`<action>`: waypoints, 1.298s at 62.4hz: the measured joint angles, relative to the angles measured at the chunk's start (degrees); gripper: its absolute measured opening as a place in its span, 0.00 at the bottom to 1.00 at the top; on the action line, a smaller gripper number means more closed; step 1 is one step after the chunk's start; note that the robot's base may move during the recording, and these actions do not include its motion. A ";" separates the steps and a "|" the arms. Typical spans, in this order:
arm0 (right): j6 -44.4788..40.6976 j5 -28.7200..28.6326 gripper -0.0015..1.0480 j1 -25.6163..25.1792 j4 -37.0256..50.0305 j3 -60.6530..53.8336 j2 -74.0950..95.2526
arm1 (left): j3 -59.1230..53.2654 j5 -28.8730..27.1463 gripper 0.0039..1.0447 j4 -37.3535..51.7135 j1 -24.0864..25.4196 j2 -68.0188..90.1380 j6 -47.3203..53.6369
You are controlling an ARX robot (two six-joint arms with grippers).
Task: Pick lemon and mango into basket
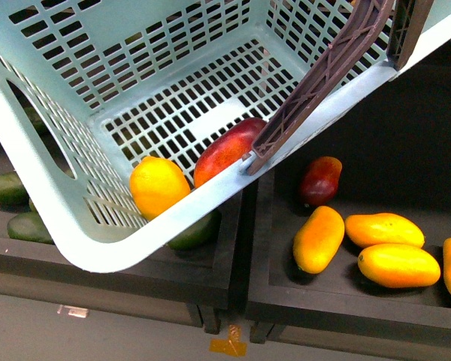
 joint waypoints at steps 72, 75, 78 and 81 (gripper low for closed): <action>-0.13 0.04 0.92 0.00 -6.99 0.00 -7.45 | 0.00 0.15 0.15 0.02 -0.55 -0.04 -0.35; -0.11 0.04 0.92 0.00 -7.02 0.00 -7.50 | 0.00 0.11 0.15 0.02 -0.37 -0.04 -0.24; -0.11 0.07 0.92 0.00 -7.06 0.00 -7.41 | 0.00 -0.07 0.15 0.00 -0.15 -0.02 -0.17; -0.11 0.00 0.92 0.02 -7.02 0.00 -7.58 | 0.00 -0.04 0.15 0.00 -0.11 -0.04 -0.22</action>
